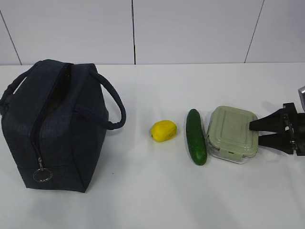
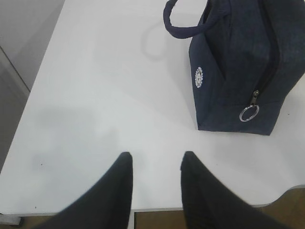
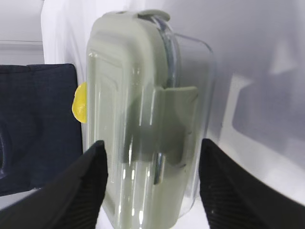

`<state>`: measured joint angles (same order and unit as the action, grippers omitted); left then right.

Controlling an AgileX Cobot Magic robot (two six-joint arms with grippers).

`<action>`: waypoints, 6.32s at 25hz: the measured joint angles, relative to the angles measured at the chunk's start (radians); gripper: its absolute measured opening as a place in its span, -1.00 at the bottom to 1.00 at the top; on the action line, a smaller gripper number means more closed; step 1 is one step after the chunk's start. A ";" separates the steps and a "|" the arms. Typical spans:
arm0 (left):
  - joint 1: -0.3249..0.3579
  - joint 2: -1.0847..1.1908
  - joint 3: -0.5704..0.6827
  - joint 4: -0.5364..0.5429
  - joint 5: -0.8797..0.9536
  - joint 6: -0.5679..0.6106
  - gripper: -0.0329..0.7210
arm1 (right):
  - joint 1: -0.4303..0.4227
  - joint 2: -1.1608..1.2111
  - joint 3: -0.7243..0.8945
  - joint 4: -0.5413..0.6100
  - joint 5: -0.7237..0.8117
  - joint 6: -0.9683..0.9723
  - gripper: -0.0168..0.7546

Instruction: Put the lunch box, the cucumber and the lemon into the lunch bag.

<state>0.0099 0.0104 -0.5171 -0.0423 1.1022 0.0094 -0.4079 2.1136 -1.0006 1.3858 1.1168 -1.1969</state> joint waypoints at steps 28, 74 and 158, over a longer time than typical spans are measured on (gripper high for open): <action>0.000 0.000 0.000 0.000 0.000 0.000 -0.26 | 0.038 0.071 -0.005 0.092 0.025 -0.055 0.25; 0.000 0.000 0.000 0.000 0.000 0.000 -0.26 | 0.038 0.071 -0.010 0.061 0.041 -0.099 0.07; 0.000 0.067 -0.046 -0.057 -0.024 0.000 -0.26 | 0.038 -0.083 -0.010 -0.013 -0.002 0.033 0.04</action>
<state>0.0099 0.0778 -0.5634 -0.0990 1.0785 0.0094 -0.3698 2.0304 -1.0108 1.3731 1.1152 -1.1637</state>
